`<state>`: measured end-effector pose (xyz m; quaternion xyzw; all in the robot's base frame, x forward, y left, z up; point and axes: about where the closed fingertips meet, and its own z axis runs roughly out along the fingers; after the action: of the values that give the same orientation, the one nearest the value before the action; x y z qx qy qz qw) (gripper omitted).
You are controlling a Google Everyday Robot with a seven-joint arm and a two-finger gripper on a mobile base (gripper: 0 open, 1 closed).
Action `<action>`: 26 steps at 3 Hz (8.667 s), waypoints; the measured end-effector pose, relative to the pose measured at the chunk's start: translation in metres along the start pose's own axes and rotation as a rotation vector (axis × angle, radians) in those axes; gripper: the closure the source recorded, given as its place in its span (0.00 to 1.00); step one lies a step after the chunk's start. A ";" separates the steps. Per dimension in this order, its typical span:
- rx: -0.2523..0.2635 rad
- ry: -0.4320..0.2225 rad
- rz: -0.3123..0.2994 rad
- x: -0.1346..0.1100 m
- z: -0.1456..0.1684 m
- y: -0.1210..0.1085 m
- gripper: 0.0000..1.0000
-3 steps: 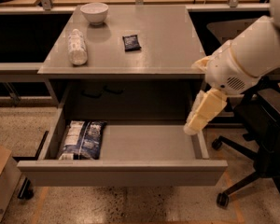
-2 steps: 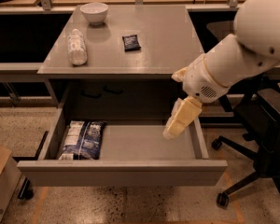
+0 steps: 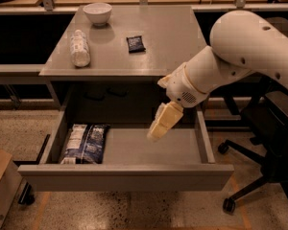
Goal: Pick blue chip bag from top drawer and place on counter
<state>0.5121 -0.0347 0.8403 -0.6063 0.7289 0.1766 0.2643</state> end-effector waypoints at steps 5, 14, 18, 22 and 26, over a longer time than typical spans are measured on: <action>-0.137 -0.308 -0.008 -0.093 0.135 0.003 0.00; -0.063 -0.198 0.075 -0.076 0.321 -0.016 0.00; -0.054 -0.226 0.101 -0.079 0.315 -0.014 0.86; -0.307 -0.698 0.123 -0.126 0.145 0.013 1.00; -0.181 -0.700 0.001 -0.125 -0.039 -0.085 1.00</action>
Offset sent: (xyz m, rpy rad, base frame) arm 0.0116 0.0968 -0.0326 0.2192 -0.0251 0.1188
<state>0.6044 0.0248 0.9514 -0.5295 0.5760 0.4377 0.4429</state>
